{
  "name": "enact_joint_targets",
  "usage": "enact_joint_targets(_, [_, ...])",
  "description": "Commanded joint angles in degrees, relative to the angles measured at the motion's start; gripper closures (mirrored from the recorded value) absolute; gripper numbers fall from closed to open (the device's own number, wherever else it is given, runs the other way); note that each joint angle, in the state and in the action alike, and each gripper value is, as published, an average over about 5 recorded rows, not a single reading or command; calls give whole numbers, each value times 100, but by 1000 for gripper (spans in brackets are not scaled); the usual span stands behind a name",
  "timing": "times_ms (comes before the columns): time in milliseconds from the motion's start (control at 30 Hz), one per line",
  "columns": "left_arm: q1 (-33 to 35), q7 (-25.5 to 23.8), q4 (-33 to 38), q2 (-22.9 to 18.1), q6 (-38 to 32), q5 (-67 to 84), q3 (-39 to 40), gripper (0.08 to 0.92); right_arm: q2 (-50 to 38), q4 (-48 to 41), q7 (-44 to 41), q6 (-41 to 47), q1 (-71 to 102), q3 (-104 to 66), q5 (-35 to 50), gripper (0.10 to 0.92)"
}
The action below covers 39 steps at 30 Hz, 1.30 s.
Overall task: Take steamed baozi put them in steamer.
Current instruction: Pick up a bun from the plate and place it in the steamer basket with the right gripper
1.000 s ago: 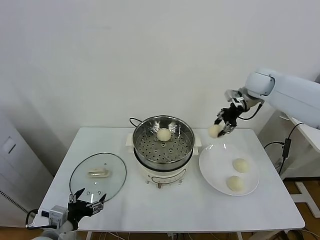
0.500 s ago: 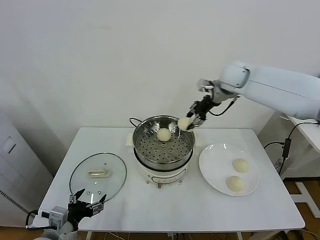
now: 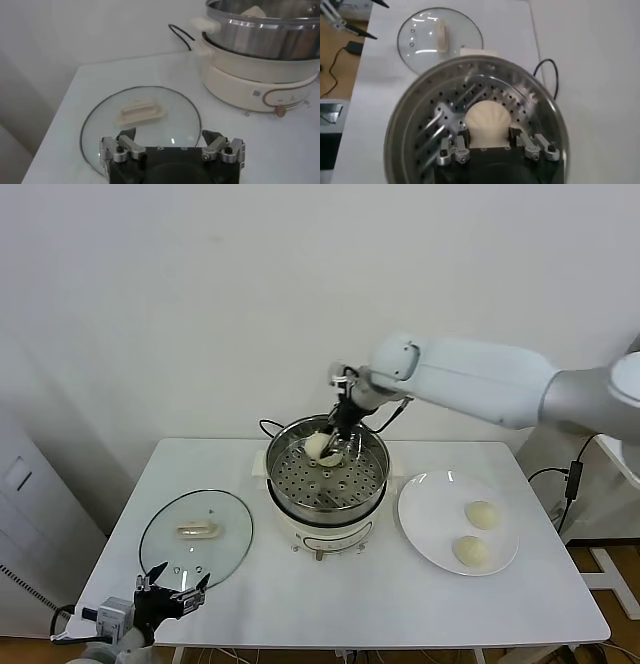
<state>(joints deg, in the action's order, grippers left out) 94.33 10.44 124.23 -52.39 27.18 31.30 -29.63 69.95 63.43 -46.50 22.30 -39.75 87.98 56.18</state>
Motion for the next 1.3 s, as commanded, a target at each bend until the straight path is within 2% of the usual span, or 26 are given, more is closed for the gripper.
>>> enact_joint_targets(33, [20,1,34,-7,-4,6,-11,177,671,-484,503,334,608,-70,96,545])
enact_joint_targets(733, [49,-4,22,-9,-21,38,-53,177,1003,-1009,792,421,1109,-292,-54,533])
enact_joint_targets(933, [72,2,33,-48,-17,21,-41,177,824,-847,558,413,870,-327,-104,390])
enact_joint_targets(1100, [84,5,71,-61,-13,15,-54,177,229,-430,-139,219,320,-306,-404,250])
enact_joint_targets(1167, [100,4,84,-77,-14,12,-54,177,-143,-283,-492,46,57,-321,-620,218])
enact_joint_targets(1300, [156,-2,97,-105,-26,-6,-56,177,-994,66,-1132,-256,-506,-144,-882,204])
